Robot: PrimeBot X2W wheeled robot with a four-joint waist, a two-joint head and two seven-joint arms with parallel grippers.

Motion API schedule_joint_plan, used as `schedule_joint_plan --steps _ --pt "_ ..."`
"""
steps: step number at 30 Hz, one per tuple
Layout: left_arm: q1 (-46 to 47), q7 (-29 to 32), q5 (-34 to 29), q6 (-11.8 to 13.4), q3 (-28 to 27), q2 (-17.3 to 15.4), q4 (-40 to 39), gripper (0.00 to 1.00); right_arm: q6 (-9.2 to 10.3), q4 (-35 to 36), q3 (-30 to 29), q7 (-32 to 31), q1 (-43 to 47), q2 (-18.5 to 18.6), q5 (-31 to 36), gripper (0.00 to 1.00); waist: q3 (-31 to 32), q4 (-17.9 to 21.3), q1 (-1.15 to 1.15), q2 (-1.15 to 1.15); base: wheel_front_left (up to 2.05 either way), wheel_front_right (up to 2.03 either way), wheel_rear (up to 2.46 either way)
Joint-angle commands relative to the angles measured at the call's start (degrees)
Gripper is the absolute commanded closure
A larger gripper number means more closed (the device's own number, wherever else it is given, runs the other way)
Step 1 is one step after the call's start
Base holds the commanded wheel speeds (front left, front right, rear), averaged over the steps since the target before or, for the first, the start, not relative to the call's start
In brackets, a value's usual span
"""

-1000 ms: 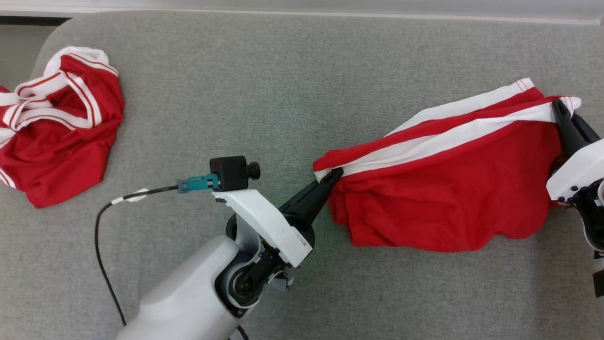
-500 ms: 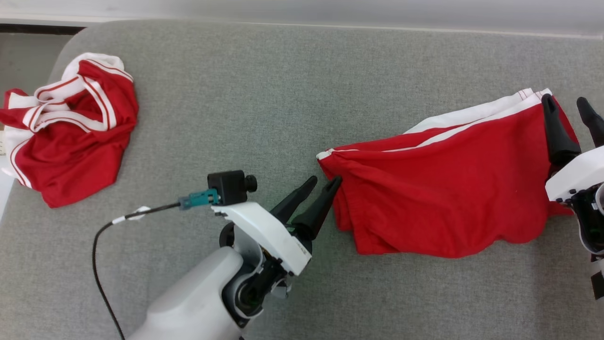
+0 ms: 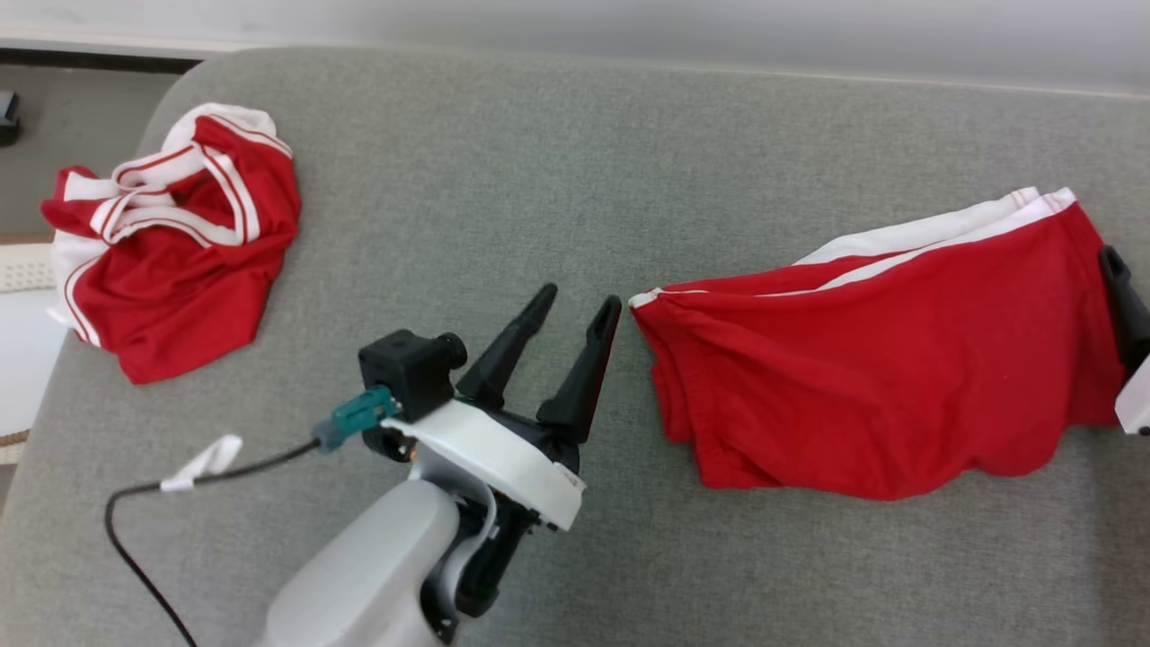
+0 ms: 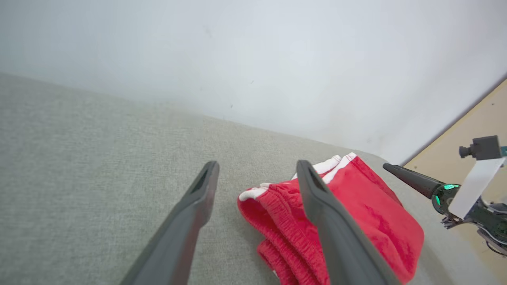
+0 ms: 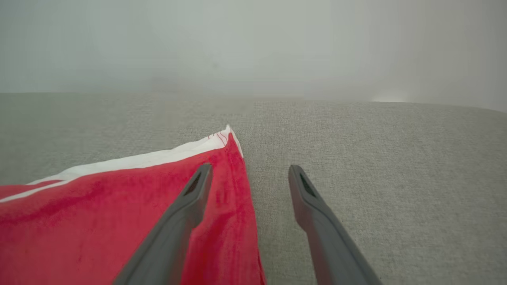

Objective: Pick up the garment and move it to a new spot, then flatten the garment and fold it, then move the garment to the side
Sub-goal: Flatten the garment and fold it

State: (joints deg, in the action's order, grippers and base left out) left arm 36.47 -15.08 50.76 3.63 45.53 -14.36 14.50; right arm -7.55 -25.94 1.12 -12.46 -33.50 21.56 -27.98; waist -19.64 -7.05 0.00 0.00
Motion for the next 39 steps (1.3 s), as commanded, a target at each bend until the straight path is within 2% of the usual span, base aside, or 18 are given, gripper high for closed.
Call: schedule_joint_plan --steps 1,5,9,15,16,18,19,26,29,39 --pt "-1.90 -0.07 -3.11 0.79 -1.70 0.74 -1.66 0.00 0.11 -0.01 0.06 -1.34 1.15 0.46 0.43 0.00 -0.61 -0.55 0.00 0.00 0.00 0.00 0.00" --pt "-4.58 -0.08 -13.75 2.31 -5.97 2.34 -5.96 0.00 0.11 0.30 -0.32 -4.79 1.95 2.06 0.61 0.00 -1.86 -2.09 0.00 0.00 0.00 0.00 0.00" --pt "-7.10 -0.09 -21.24 2.30 -9.16 4.18 -7.60 0.00 0.11 -0.66 -0.20 -7.90 1.95 2.64 1.44 0.00 -2.95 -3.47 0.00 0.00 0.00 0.00 0.00" --pt "-10.89 -0.10 -25.40 0.04 -12.92 7.15 -6.75 0.00 -0.08 -0.99 3.55 -14.51 2.59 1.93 -1.13 0.00 -3.23 -5.17 0.00 0.00 0.00 0.00 0.00" --pt "-11.48 -0.10 -25.83 -0.33 -13.51 7.49 -6.48 0.00 -0.15 -0.69 4.25 -15.16 2.76 1.56 -2.13 0.12 -3.09 -5.36 0.00 0.00 0.00 0.00 0.00" --pt "-12.60 -0.10 -26.52 -1.18 -14.79 8.18 -6.03 0.00 -0.16 0.04 5.61 -16.39 3.15 1.43 -3.35 0.86 -2.84 -5.56 0.00 0.00 0.00 0.00 0.00" --pt "-13.12 -0.10 -27.00 -1.51 -15.38 8.53 -5.80 0.00 -0.16 0.47 6.41 -16.78 3.45 1.31 -4.18 1.00 -2.62 -5.61 0.00 0.00 0.00 0.00 0.00" --pt "-17.19 -0.10 -30.20 -3.56 -19.28 9.57 -4.78 0.00 -0.08 2.75 7.05 -14.16 4.33 2.35 -7.64 1.00 0.32 -4.38 0.00 0.00 0.00 0.00 0.00" --pt "-19.30 -0.10 -32.69 -3.99 -20.77 8.77 -4.53 0.00 0.04 3.00 6.33 -12.66 5.33 3.13 -8.89 1.00 2.55 -3.03 0.00 0.00 0.00 0.00 0.00" --pt "-27.73 -0.11 -36.05 -5.42 -25.28 9.45 -5.32 0.00 0.05 2.14 0.02 -10.52 11.79 4.01 -10.52 1.00 9.26 0.68 0.00 0.00 0.00 0.00 0.00"
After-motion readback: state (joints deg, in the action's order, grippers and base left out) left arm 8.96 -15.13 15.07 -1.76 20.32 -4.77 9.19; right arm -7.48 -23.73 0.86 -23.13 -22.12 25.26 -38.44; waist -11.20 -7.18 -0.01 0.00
